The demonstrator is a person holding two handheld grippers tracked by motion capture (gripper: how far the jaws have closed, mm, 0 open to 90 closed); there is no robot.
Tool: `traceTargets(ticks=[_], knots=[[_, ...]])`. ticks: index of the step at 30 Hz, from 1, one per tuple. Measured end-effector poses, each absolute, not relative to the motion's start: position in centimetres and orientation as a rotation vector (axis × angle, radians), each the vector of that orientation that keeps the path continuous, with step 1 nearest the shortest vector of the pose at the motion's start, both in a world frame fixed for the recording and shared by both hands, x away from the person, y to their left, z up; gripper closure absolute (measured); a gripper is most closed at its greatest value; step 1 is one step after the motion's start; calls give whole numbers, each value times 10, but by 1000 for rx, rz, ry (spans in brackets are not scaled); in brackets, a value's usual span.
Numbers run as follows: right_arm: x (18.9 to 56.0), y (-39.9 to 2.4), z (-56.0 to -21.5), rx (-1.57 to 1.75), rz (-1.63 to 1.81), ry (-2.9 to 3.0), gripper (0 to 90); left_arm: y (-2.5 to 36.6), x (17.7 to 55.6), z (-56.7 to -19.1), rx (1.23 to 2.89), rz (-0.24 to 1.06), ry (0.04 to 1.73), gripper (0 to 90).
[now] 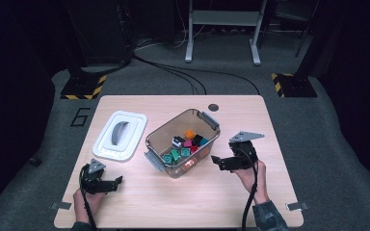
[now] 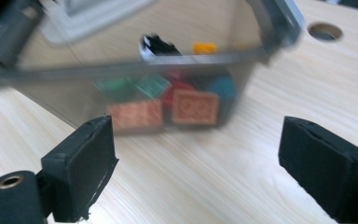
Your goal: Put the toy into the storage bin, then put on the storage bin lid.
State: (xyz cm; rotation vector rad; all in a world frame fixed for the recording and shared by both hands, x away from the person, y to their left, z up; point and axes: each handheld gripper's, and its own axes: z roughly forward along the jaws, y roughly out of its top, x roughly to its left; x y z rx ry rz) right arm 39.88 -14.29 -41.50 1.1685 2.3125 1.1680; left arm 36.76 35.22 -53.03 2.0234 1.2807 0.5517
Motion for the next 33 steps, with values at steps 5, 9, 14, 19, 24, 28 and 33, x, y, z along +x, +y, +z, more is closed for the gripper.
traceTargets(ticks=[5, 9, 14, 19, 24, 28, 33], knots=[[399, -160, -440, 1242, 1124, 2294, 86, 352, 368, -530, 2023, 551, 1281, 69], [400, -173, -463, 1304, 1078, 2275, 67, 352, 368, -530, 2021, 546, 1283, 69], [402, -186, -486, 1352, 1032, 2254, 53, 352, 368, -530, 2023, 547, 1282, 69], [406, -198, -503, 1406, 1019, 2215, 46, 350, 371, -525, 2056, 540, 1289, 83], [410, -210, -513, 1429, 986, 2170, 43, 353, 389, -505, 2019, 519, 1248, 79], [413, -216, -517, 1449, 962, 2156, 40, 356, 412, -494, 1998, 543, 1252, 83], [415, -218, -521, 1461, 951, 2155, 40, 358, 445, -490, 1996, 569, 1293, 96]])
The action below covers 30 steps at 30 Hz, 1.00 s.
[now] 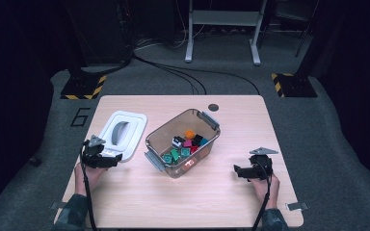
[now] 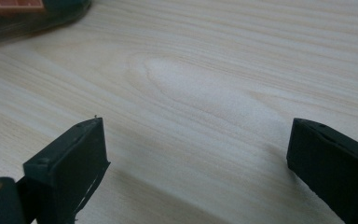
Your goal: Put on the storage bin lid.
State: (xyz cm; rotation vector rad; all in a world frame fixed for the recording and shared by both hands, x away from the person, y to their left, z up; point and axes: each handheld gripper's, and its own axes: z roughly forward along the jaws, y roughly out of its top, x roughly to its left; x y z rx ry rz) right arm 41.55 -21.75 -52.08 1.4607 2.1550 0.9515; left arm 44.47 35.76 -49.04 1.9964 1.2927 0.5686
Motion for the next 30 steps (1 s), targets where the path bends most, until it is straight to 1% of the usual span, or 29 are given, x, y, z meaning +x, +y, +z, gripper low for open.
traceTargets(ticks=[3, 6, 7, 9, 10, 12, 14, 15, 17, 18, 19, 21, 23, 24, 25, 26, 27, 28, 30], knots=[[416, -217, -523, 1459, 937, 2152, 40, 361, 462, -492, 1965, 556, 1316, 114], [415, -218, -525, 1446, 943, 2140, 42, 362, 476, -495, 1939, 563, 1345, 115], [416, -219, -525, 1440, 955, 2139, 42, 363, 482, -495, 1937, 548, 1353, 114], [415, -219, -526, 1447, 960, 2124, 45, 364, 490, -497, 1923, 546, 1366, 101], [415, -219, -526, 1450, 967, 2120, 45, 364, 495, -498, 1944, 541, 1373, 97], [414, -220, -527, 1435, 960, 2125, 48, 363, 502, -500, 1921, 512, 1384, 76], [414, -220, -527, 1423, 954, 2124, 50, 360, 507, -502, 1918, 543, 1371, 75], [414, -219, -527, 1429, 951, 2120, 53, 359, 508, -503, 1923, 545, 1360, 94], [413, -218, -527, 1425, 945, 2114, 57, 355, 511, -506, 1939, 552, 1351, 179], [413, -218, -527, 1426, 943, 2114, 57, 354, 512, -508, 1937, 573, 1353, 206], [414, -219, -527, 1419, 942, 2118, 58, 353, 513, -509, 1930, 591, 1353, 271], [413, -219, -527, 1426, 944, 2116, 58, 351, 515, -510, 1923, 625, 1357, 322], [413, -219, -527, 1419, 942, 2117, 58, 350, 516, -511, 1932, 632, 1348, 398], [413, -219, -527, 1419, 942, 2117, 58, 348, 516, -512, 1926, 645, 1355, 413], [413, -218, -527, 1426, 946, 2112, 58, 349, 516, -513, 1919, 656, 1362, 457], [413, -219, -527, 1418, 942, 2117, 60, 349, 516, -512, 1912, 653, 1364, 536], [413, -219, -527, 1424, 943, 2115, 61, 350, 516, -513, 1902, 654, 1363, 579], [413, -219, -527, 1432, 945, 2113, 62, 350, 516, -513, 1900, 650, 1366, 608], [413, -219, -527, 1424, 945, 2116, 63, 352, 515, -512, 1890, 634, 1367, 621]])
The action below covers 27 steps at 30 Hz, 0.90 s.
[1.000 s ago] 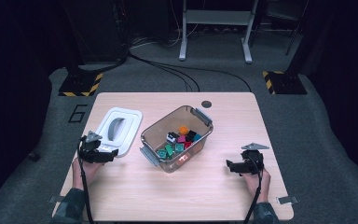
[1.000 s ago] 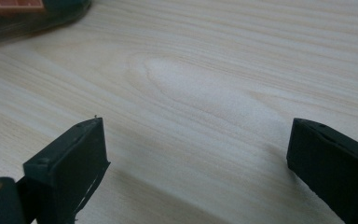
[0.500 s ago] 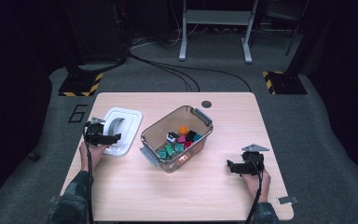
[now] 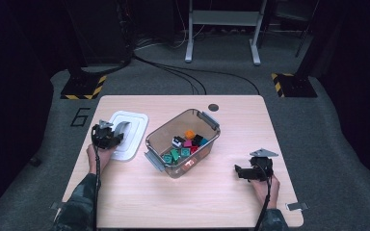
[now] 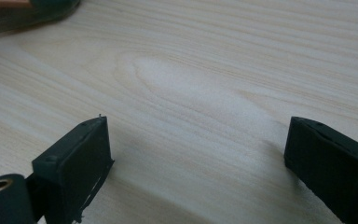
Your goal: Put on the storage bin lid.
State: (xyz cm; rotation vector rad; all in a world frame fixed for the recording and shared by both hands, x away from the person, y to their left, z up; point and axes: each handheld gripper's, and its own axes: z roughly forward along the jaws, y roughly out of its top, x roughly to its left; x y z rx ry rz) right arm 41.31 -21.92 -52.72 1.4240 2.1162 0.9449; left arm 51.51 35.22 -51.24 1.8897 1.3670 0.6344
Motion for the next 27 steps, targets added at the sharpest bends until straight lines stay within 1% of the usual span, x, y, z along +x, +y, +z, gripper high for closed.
traceTargets(ticks=[3, 9, 21, 24, 27], knots=[[413, -219, -527, 1427, 946, 2116, 64, 356, 513, -511, 1888, 587, 1364, 667], [413, -219, -527, 1434, 954, 2111, 66, 355, 504, -500, 1882, 553, 1335, 669], [413, -218, -527, 1434, 941, 2108, 67, 355, 474, -453, 1911, 610, 1227, 670], [413, -217, -527, 1435, 941, 2104, 67, 356, 471, -442, 1900, 609, 1219, 669], [413, -217, -528, 1428, 933, 2108, 66, 357, 468, -428, 1881, 636, 1199, 670]])
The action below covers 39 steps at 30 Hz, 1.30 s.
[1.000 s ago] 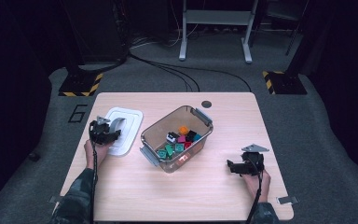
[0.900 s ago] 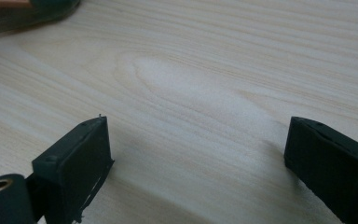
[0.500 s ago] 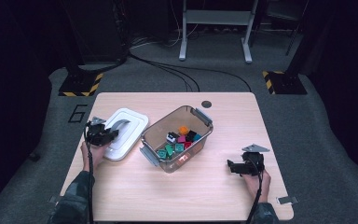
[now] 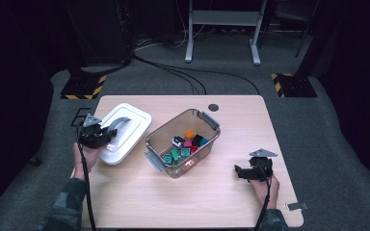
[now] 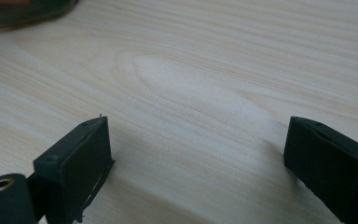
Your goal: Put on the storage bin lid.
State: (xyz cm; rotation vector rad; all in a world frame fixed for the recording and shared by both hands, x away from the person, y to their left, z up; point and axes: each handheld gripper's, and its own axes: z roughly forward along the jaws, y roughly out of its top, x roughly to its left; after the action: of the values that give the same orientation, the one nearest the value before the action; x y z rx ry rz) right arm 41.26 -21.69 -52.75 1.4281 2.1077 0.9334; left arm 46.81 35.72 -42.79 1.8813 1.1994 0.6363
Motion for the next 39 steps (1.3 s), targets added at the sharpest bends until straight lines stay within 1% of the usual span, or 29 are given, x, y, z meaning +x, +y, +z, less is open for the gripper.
traceTargets(ticks=[7, 10, 16, 27, 39], knots=[[412, -218, -527, 1422, 931, 2113, 67, 355, 464, -386, 1850, 668, 1161, 670], [412, -218, -527, 1421, 931, 2114, 67, 347, 461, -369, 1848, 669, 1126, 670], [412, -218, -527, 1423, 934, 2112, 67, 323, 458, -348, 1864, 644, 1064, 669], [412, -218, -528, 1422, 933, 2111, 67, 262, 453, -346, 1942, 560, 956, 669], [412, -218, -528, 1417, 931, 2115, 67, 205, 456, -368, 1996, 456, 897, 669]])
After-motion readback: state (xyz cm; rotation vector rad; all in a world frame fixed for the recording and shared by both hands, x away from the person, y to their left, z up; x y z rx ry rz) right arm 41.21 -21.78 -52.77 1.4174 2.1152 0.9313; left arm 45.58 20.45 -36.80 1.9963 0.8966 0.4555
